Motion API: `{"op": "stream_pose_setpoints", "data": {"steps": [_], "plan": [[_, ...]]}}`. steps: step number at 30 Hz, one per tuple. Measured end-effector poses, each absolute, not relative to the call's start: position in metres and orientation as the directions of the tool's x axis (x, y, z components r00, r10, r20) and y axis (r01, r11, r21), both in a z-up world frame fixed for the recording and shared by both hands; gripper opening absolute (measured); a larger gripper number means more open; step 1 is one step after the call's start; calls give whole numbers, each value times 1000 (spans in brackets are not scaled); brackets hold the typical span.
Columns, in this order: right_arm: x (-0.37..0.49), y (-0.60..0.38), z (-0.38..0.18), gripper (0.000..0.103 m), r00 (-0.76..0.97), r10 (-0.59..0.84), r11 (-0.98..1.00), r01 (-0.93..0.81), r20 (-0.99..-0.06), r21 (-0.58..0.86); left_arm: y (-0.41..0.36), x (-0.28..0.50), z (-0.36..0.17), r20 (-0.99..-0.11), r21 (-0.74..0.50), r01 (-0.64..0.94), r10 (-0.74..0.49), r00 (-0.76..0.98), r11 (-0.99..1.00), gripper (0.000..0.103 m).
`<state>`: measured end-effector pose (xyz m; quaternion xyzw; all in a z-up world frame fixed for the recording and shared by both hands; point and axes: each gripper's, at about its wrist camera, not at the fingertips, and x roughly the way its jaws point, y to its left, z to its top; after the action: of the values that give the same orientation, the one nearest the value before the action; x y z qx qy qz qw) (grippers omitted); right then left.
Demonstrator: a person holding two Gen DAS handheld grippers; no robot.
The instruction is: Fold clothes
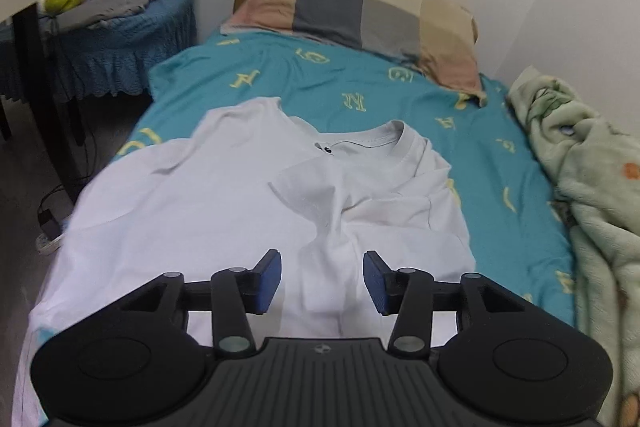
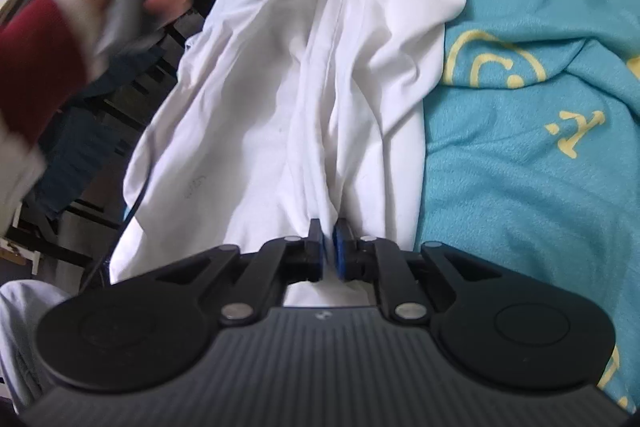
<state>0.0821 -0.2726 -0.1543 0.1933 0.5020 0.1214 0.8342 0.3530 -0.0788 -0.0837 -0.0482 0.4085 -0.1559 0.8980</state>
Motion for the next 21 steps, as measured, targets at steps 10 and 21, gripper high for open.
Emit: {"op": "stream_pose_setpoints", "data": {"steps": [10, 21], "plan": [[68, -264, -112, 60, 609, 352, 920, -87, -710, 382, 26, 208, -61, -668, -215, 157, -263, 696, 964, 56], [91, -253, -57, 60, 763, 234, 951, -50, -602, 306, 25, 106, -59, -601, -198, 256, -323, 731, 946, 63]]}}
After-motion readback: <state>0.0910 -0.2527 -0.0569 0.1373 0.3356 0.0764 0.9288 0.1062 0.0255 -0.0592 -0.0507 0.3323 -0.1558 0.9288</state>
